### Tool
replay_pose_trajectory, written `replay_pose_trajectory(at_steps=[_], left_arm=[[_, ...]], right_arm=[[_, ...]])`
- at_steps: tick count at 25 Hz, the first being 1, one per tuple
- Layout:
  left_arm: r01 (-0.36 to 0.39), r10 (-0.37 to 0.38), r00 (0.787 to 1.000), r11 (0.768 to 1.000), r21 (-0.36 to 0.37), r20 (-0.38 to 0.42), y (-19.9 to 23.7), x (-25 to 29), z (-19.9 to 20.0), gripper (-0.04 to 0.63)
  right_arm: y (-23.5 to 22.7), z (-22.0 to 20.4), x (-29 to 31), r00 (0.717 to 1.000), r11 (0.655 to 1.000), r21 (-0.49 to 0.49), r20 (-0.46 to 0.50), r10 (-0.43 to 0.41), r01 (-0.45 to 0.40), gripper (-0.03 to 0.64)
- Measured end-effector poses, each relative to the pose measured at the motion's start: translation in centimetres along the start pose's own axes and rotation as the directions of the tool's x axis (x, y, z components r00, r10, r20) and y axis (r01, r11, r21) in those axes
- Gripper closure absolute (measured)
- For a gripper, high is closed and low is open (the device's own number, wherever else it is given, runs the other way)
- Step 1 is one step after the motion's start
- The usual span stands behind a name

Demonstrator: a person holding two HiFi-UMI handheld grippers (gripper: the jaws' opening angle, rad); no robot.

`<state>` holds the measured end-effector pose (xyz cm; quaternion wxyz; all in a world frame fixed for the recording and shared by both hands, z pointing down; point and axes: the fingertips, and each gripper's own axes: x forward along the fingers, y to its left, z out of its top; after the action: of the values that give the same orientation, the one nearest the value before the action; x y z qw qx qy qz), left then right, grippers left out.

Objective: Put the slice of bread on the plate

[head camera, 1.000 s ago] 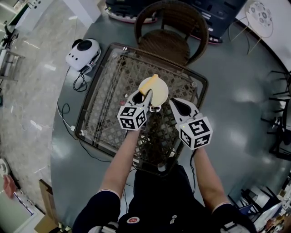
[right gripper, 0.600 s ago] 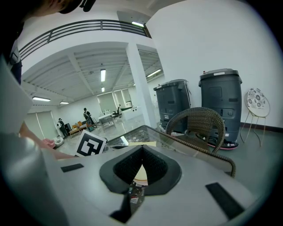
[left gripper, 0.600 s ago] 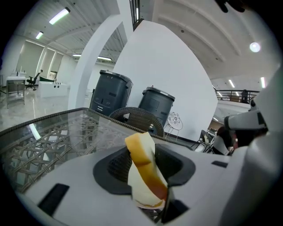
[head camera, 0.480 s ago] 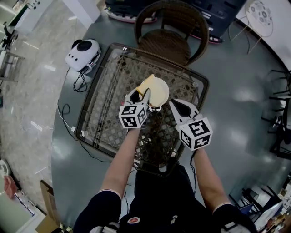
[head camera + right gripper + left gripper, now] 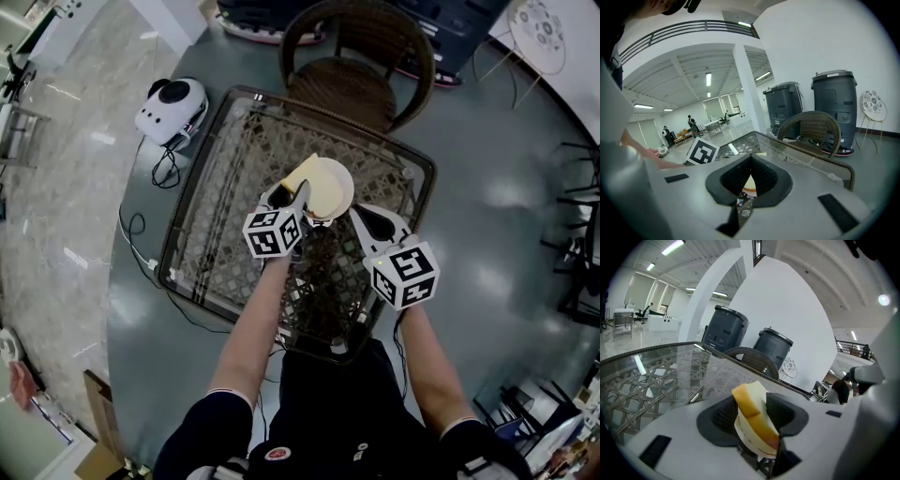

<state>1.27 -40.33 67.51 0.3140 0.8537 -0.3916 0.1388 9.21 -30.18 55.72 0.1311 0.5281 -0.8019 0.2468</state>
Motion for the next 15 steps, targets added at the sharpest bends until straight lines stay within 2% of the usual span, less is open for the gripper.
replay_pose_trajectory(at_steps=[5,11,15], left_arm=[[-0.016,0.017,1.000,1.000,0.012,-0.017,0.4,0.0,-0.1,0.396],[-0.079,0.084,0.996,0.991,0.105,-0.042,1.0,-0.3,-0.1,0.354],[-0.098,0.110,0.991,0.983,0.159,-0.074,1.4,-0.3,-0.6,0.350]], right_arm=[[0.4,0.0,0.5,1.000,1.000,0.002,-0.002,0.005,-0.005,0.611],[0.6,0.1,0.5,1.000,1.000,-0.003,0.001,0.000,0.000,0.611],[0.7,0.2,0.4,1.000,1.000,-0.003,0.003,-0.004,0.004,0.610]])
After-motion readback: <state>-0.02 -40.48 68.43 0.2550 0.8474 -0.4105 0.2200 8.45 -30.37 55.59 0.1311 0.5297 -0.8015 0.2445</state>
